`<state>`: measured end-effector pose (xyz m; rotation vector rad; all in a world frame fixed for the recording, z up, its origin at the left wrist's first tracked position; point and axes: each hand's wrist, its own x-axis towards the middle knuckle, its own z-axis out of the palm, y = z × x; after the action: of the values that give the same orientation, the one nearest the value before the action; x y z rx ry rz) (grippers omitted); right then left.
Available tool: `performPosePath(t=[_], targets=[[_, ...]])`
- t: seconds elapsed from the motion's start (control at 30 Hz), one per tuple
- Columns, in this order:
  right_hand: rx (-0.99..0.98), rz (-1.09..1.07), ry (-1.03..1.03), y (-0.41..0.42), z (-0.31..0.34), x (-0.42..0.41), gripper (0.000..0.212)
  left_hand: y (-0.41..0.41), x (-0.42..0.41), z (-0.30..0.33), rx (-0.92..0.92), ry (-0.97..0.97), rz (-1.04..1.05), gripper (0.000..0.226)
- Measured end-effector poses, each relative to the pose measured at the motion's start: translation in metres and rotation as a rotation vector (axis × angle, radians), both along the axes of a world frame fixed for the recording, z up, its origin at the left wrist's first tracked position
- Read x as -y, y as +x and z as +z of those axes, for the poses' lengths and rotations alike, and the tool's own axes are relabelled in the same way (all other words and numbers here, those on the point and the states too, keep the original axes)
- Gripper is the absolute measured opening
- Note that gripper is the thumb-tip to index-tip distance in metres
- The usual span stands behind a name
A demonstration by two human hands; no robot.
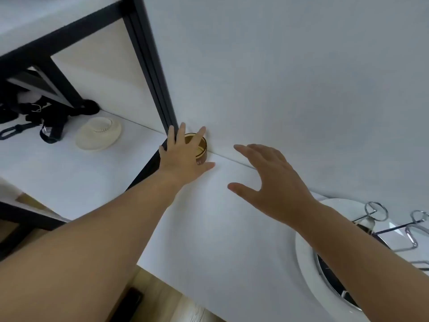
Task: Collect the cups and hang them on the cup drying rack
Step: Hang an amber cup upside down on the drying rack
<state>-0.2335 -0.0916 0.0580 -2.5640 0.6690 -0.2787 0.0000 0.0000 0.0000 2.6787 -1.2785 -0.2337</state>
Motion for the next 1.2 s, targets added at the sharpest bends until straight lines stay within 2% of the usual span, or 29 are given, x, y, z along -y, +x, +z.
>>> performPosePath(t=[0.1,0.23,0.43,0.57,0.77,0.93,1.1,1.2], targets=[[0.018,-0.011,0.015,0.001,-0.004,0.002,0.081,0.005,-0.004,-0.008,-0.080,-0.001,0.017,0.095],[0.021,-0.029,0.049,0.000,-0.010,0.000,0.082,0.008,-0.003,-0.019,-0.201,-0.121,0.045,0.085],[0.064,-0.071,0.074,-0.003,-0.012,0.005,0.081,0.012,0.008,-0.019,-0.199,-0.210,0.104,0.068],[0.081,-0.094,0.107,-0.006,-0.013,0.004,0.081,0.006,0.004,-0.019,-0.207,-0.210,0.094,0.080],[0.116,-0.124,0.211,-0.014,-0.009,-0.004,0.084,-0.021,0.003,0.005,-0.266,-0.330,0.018,0.091],[0.272,-0.301,0.533,-0.035,0.008,-0.021,0.066,-0.065,0.000,0.050,-0.400,-0.479,-0.063,0.097],[0.510,-0.554,1.012,-0.061,0.038,-0.042,0.056,-0.128,-0.015,0.101,-0.602,-0.639,-0.167,0.094],[0.639,-0.610,1.308,-0.084,0.054,-0.055,0.053,-0.169,-0.028,0.125,-0.741,-0.696,-0.205,0.088]])
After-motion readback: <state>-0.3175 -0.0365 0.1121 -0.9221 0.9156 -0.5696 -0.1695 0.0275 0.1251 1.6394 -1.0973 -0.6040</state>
